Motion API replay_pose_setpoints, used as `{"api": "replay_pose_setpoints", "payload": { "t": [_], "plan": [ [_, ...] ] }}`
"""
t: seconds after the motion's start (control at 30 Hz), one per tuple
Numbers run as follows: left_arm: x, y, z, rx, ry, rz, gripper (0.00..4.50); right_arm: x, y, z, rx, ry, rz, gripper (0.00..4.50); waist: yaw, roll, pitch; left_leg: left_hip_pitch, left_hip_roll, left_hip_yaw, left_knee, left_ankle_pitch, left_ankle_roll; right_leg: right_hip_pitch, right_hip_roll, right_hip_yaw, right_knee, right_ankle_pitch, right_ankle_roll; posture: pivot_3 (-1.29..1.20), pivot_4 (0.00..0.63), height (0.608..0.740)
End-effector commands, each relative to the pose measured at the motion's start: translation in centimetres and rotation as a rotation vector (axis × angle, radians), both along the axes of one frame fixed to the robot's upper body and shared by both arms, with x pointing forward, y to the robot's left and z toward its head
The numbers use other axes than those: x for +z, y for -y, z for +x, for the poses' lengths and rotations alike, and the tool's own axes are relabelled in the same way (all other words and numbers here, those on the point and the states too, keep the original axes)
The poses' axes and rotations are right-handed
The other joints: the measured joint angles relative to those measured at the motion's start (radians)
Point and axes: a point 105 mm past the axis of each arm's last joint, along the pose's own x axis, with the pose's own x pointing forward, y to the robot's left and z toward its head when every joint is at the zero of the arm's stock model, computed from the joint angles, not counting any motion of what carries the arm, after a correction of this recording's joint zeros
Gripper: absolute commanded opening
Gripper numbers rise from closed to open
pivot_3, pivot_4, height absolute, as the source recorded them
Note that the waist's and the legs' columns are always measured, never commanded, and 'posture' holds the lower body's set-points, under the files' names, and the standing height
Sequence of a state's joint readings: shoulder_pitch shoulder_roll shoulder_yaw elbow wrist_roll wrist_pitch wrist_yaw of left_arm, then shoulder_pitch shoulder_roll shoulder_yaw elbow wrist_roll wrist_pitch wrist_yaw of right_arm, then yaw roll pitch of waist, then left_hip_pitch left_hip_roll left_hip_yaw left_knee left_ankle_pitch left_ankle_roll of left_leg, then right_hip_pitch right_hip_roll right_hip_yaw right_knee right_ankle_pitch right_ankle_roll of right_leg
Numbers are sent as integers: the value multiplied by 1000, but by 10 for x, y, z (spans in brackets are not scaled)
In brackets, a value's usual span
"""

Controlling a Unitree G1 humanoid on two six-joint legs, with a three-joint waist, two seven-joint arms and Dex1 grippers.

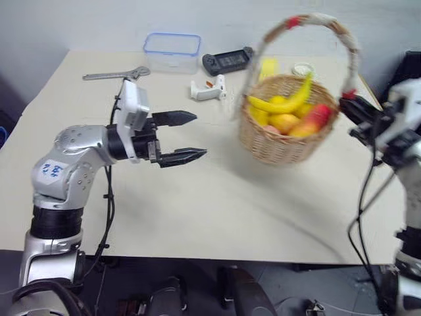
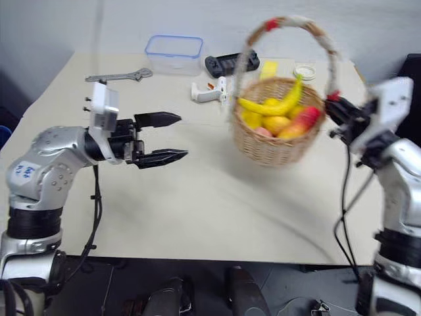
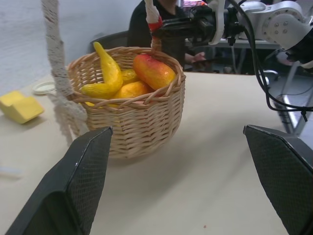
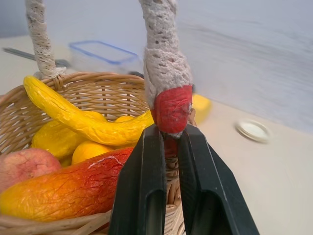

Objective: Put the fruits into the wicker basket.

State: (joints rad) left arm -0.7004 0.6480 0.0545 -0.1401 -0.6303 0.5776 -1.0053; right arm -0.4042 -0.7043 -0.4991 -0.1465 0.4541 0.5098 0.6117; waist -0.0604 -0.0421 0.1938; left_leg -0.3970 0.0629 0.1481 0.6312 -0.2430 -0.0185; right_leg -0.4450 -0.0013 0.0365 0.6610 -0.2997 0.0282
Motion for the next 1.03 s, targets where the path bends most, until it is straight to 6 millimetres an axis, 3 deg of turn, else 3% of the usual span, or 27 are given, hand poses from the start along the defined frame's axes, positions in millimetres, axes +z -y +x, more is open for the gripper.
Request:
{"api": "replay_pose_setpoints", "payload": {
  "t": [0.03,0.13,0.23,0.37,0.5,0.67,0.83,0.93,1.03],
  "plan": [
    [8,5,1,-39,46,11,4500,7,33,-27,-103,68,-6,41,-1,0,0,1,0,1,0,0,0,1,0,0,0,0,0,0,150,740],
    [7,8,4,-57,45,17,4500,-15,48,-34,-167,33,19,41,-6,0,0,3,0,1,0,0,-1,2,1,1,1,0,0,0,150,740],
    [6,11,7,-73,46,22,4500,-34,46,-38,-169,0,8,41,-17,0,0,5,0,1,-1,1,-1,3,2,2,2,0,0,0,150,740],
    [6,12,10,-80,47,23,4500,-44,48,-45,-179,-18,-70,1357,-24,0,0,7,1,0,-2,1,-2,6,3,2,1,0,1,0,150,740],
    [6,8,12,-77,46,24,4500,-35,60,-61,-172,-42,-74,2743,-23,0,0,8,1,0,-2,1,-2,6,3,3,2,0,1,0,150,740],
    [9,-4,13,-59,45,23,4500,-9,76,-102,-22,-202,-70,4470,-16,0,0,8,0,-1,-2,0,-1,8,3,3,0,-1,2,0,150,740],
    [14,-15,13,-45,47,20,4500,12,85,-134,139,-365,19,4470,-21,-1,0,14,2,-4,-2,-5,5,18,5,1,-7,-1,3,0,150,740],
    [16,-18,12,-41,50,18,4500,22,86,-135,175,-376,54,4470,-25,-2,1,14,2,-3,-2,-6,7,18,5,1,-8,-1,3,0,150,740],
    [17,-17,13,-33,58,20,4500,19,81,-130,199,-386,35,4470,-24,-2,1,13,2,-3,-2,-7,7,18,5,1,-8,-2,3,0,150,740]
  ]
}}
